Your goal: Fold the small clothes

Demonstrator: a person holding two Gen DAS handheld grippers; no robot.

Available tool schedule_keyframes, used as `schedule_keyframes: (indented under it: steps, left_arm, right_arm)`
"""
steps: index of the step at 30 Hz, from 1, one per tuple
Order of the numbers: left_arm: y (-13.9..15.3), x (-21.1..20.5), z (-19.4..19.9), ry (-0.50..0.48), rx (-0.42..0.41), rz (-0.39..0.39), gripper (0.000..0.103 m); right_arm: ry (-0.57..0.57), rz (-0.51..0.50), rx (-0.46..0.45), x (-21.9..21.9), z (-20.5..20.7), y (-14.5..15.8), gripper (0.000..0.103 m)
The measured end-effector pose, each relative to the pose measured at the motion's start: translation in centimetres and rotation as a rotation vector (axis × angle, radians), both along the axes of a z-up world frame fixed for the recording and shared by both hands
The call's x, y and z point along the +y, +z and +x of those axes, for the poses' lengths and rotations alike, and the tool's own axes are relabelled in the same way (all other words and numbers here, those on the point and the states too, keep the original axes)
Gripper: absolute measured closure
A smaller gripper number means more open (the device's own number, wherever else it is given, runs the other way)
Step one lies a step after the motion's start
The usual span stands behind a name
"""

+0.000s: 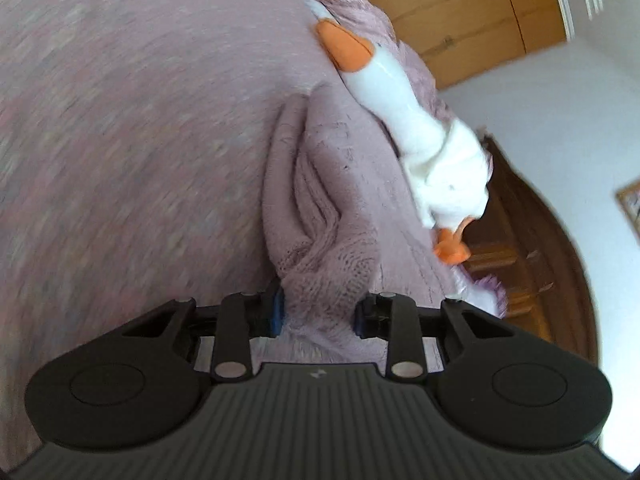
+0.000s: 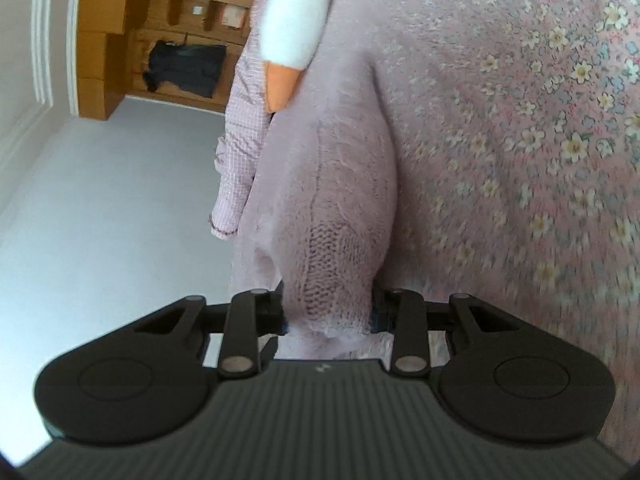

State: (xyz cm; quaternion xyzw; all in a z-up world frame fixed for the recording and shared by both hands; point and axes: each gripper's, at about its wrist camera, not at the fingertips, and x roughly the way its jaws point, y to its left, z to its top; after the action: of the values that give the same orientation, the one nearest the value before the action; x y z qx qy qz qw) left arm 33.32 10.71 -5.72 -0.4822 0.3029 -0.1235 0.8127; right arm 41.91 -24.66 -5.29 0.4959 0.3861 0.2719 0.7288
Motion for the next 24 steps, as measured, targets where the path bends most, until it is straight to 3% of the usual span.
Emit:
schedule_keyframes:
  steps: [3,6,10,20,23,24]
  left_arm:
    - [0.0,0.2,-1.5,0.011,0.001,-0.003,0.068]
    - [0.4,0.7,-2.4,-0.012,0.008,-0.008,0.068]
    - [1.2,0.7,-5.2,-0.046,0.001,0.031,0.068]
    - [-0.4,-0.4,-7.7,-0.045,-0.008,0.112,0.067]
    - [0.1,-1.0,-7.5,-0.043,0.005,0.136,0.061]
    - [0.4,-1.0,-7.8,-0.036,0.015,0.147,0.054]
  right_arm:
    - [-0.007,0.028,-0.003,0.0,-2.2,0.1,0.067]
    - [-0.029,0.081,0.032,-0.5,-4.0,-1.6,0.067]
    - [-0.030,0.119,0.047,-1.6,-5.6,-2.4,0.068]
    - [0.023,0.118,-0.004,-3.2,-7.2,-3.5,0.068]
    - [0.046,0.067,-0.013,-3.2,-7.2,-2.6,0.067]
    - [0.044,0.045,-0.026,-3.2,-7.5,-2.2,0.066]
